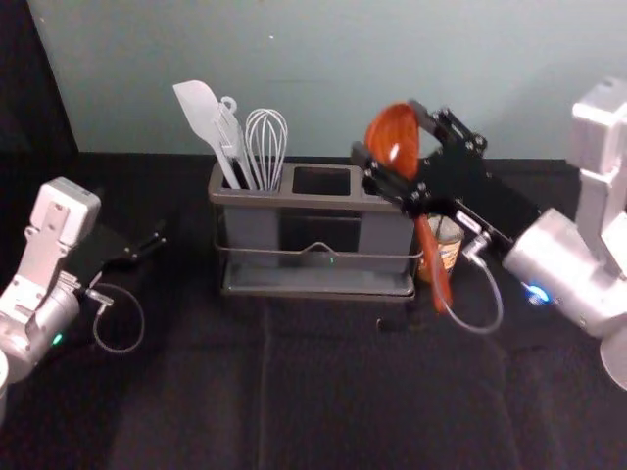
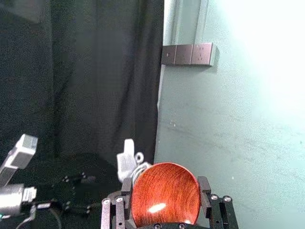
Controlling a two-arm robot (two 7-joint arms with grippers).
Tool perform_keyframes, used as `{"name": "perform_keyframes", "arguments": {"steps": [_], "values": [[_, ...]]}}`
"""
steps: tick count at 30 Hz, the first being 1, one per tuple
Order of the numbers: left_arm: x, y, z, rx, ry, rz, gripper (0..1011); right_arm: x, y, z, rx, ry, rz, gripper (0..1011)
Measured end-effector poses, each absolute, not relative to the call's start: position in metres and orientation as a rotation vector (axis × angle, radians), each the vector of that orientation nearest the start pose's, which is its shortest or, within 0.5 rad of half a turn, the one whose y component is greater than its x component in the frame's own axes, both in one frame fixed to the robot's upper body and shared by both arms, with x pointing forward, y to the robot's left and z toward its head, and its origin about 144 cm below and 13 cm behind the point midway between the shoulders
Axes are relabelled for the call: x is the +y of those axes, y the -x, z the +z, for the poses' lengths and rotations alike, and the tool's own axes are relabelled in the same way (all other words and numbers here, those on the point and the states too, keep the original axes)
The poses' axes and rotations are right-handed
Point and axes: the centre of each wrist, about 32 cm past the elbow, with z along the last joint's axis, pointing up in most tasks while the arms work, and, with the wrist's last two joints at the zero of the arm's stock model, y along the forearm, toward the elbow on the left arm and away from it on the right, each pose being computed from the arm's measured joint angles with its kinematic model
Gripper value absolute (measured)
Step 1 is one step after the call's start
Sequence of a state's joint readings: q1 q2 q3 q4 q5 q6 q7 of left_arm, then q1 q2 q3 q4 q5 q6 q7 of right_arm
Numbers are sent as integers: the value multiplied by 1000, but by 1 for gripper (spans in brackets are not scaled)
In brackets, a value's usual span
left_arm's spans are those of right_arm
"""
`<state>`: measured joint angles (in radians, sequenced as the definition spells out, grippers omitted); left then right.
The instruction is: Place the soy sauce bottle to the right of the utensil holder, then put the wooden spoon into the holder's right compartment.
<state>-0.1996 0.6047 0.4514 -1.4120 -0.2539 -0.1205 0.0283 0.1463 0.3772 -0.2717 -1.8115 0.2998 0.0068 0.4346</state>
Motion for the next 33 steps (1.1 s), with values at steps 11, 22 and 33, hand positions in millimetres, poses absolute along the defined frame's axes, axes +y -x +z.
{"name": "perform_keyframes", "arguments": {"steps": [11,22,33], "values": [[310,-489,1140,-285,-304,1248,1005,-218,-504,1267,-310,-79,-779,839],[310,-489,1140,-285,-304,1248,1005,-211,-532,1283,-358,-56,-784,839],[310,-489,1140,-285,-304,1248,1005,-200,-556,1291,-398,-59,-816,839]]}}
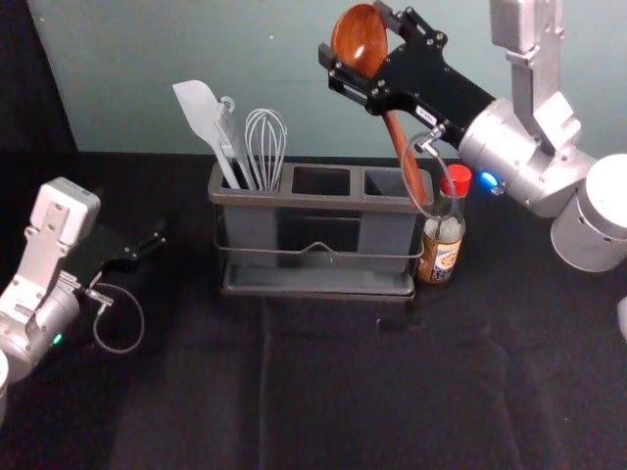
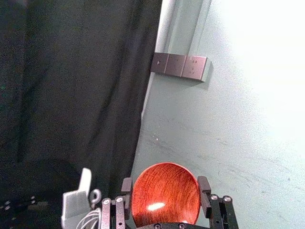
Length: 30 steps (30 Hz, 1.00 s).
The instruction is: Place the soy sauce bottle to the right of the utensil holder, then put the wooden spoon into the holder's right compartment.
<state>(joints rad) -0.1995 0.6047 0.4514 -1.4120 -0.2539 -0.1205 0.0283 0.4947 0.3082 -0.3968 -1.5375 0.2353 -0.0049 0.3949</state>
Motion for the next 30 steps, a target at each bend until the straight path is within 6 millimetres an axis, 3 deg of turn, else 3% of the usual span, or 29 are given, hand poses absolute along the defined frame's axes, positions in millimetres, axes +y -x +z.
{"name": "perform_keyframes", "arguments": {"steps": [12,30], "values": [[310,-489,1140,-285,-304,1248,1005,-191,-573,1287,-444,-99,-857,840],[310,-489,1140,-285,-304,1248,1005,-185,-578,1244,-450,-173,-909,839]]}}
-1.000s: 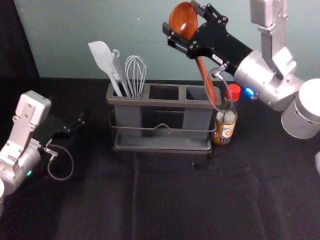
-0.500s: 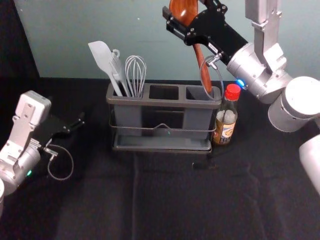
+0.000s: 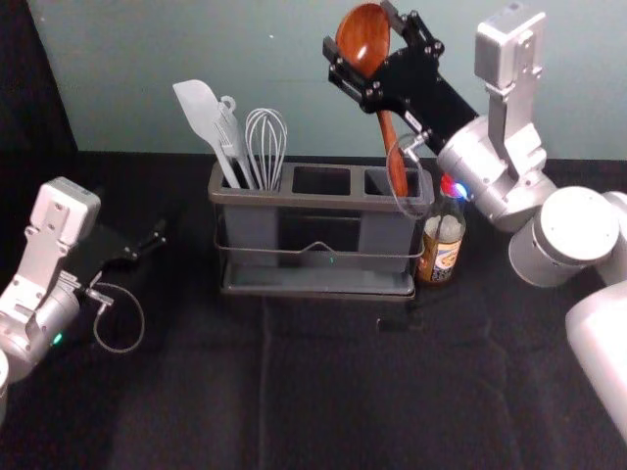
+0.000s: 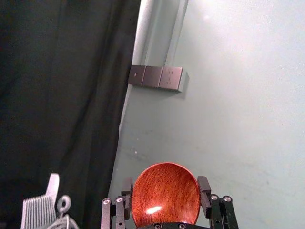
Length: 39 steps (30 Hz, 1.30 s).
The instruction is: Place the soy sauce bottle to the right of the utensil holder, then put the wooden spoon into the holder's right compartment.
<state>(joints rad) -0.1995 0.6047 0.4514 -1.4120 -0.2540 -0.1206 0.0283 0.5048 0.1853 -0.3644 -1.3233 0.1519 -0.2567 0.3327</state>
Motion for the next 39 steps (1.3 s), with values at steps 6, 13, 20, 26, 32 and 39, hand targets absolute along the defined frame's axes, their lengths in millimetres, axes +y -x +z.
{"name": "perform_keyframes", "arguments": {"steps": [6,13,20,26,32,39], "values": [[310,-489,1140,-285,-304,1248,1005,-188,-575,1227,-425,-158,-915,839],[310,-489,1140,-285,-304,1248,1005,-190,-571,1214,-411,-140,-919,839],[310,-489,1140,-285,-304,1248,1005,-191,-568,1204,-404,-121,-920,838],[310,-489,1140,-285,-304,1248,1005,-192,-566,1198,-399,-107,-923,840],[310,-489,1140,-285,-304,1248,1005,-194,-564,1194,-392,-100,-927,839],[310,-489,1140,-285,-304,1248,1005,-195,-561,1192,-390,-101,-927,839]]}}
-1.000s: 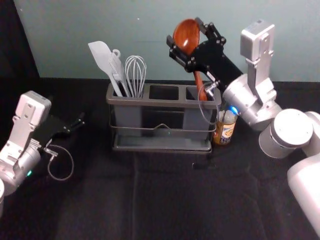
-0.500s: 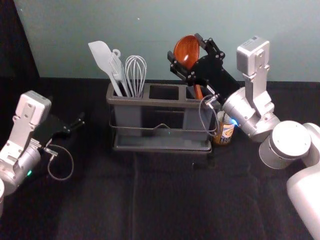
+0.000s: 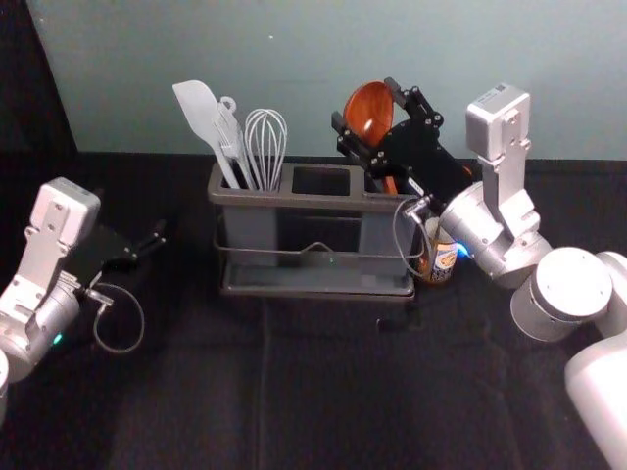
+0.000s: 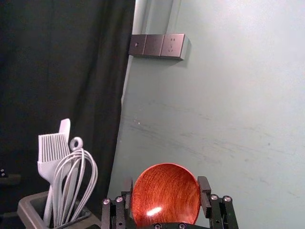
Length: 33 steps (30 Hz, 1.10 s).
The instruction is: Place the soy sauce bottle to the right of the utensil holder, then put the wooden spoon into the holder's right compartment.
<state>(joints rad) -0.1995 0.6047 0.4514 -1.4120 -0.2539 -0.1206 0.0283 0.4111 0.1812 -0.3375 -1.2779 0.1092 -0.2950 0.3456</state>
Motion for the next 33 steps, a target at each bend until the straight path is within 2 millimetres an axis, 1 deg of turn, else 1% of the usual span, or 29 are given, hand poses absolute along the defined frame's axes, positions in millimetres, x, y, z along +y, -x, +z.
{"name": "perform_keyframes", "arguments": {"steps": [21,23,25,26,27,28,33], "values": [[310,-489,1140,-285,-304,1248,1005,-199,-547,1191,-406,-110,-934,840],[310,-489,1140,-285,-304,1248,1005,-199,-547,1191,-406,-113,-936,869],[310,-489,1140,-285,-304,1248,1005,-199,-547,1192,-407,-116,-939,933],[310,-489,1140,-285,-304,1248,1005,-199,-546,1192,-407,-118,-939,933],[310,-489,1140,-285,-304,1248,1005,-199,-546,1192,-408,-120,-941,978],[310,-489,1140,-285,-304,1248,1005,-199,-546,1193,-409,-121,-942,992],[310,-489,1140,-285,-305,1248,1005,-198,-542,1195,-411,-128,-946,1002]]}}
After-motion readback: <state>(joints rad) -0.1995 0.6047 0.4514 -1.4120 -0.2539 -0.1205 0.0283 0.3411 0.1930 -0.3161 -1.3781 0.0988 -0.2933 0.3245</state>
